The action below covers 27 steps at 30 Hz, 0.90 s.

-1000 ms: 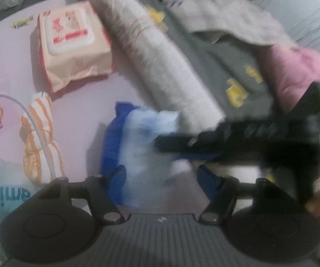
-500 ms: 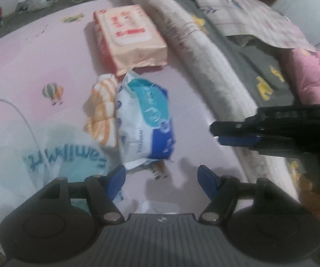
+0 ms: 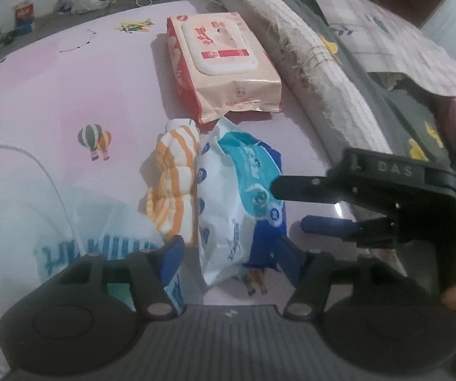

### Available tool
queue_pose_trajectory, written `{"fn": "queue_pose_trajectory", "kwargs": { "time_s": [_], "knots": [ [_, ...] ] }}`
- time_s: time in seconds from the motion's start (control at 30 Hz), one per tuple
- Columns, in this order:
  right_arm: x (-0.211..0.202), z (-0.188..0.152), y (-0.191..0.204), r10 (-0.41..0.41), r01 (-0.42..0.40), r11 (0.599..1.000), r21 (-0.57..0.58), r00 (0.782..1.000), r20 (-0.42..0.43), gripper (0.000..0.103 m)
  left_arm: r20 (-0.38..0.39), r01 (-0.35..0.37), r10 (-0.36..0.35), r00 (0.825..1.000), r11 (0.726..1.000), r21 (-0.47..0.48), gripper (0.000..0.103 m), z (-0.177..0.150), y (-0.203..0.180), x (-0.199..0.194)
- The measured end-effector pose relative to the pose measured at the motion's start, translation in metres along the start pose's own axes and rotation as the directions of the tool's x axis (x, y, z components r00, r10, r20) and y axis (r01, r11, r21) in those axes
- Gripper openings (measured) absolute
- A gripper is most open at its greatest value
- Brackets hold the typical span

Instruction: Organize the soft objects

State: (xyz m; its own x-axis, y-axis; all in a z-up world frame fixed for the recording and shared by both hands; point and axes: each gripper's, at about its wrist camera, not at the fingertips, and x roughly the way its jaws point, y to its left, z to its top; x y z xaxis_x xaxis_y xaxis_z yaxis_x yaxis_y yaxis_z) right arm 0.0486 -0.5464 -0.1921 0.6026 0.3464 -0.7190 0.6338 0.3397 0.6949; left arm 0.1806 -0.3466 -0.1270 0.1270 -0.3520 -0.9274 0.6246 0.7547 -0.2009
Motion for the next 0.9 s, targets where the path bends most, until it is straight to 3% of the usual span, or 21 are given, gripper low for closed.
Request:
{"fn": "queue_pose_trajectory", "kwargs": {
  "time_s": [0.13, 0.47, 0.6, 0.67, 0.73, 0.9],
  "knots": [
    [0.024, 0.014, 0.004, -0.013, 0.013, 1.0, -0.01, 0.999, -0.038, 0.075, -0.027, -0.01, 0.01, 1.0, 1.0, 0.014, 0.051, 0.01, -0.005, 0.017],
    [0.052, 0.024, 0.02, 0.026, -0.03, 0.999, -0.045, 0.997, -0.078, 0.075, -0.046, 0.001, -0.001, 0.999, 1.0, -0.016, 0.049, 0.022, -0.007, 0.029],
    [0.049, 0.024, 0.016, 0.056, -0.059, 0.998, -0.026, 0.995, -0.077, 0.055, -0.034, -0.021, 0.023, 0.999, 0.999, 0.037, 0.05, 0.021, -0.017, 0.021],
    [0.042, 0.022, 0.011, 0.075, -0.075, 0.997, -0.006, 0.995, -0.06, 0.043, -0.034, 0.006, -0.004, 0.999, 0.999, 0.035, 0.05, 0.02, -0.019, 0.016],
    [0.03, 0.021, 0.004, 0.088, -0.087, 0.996, 0.019, 0.995, -0.038, 0.038, -0.022, 0.036, -0.035, 0.999, 0.999, 0.038, 0.05, 0.018, -0.022, 0.007],
    [0.008, 0.015, 0.0, 0.098, -0.097, 0.995, 0.035, 0.995, -0.007, 0.036, -0.007, 0.067, -0.067, 0.998, 0.996, 0.061, 0.05, 0.01, -0.034, -0.01]
  ]
}}
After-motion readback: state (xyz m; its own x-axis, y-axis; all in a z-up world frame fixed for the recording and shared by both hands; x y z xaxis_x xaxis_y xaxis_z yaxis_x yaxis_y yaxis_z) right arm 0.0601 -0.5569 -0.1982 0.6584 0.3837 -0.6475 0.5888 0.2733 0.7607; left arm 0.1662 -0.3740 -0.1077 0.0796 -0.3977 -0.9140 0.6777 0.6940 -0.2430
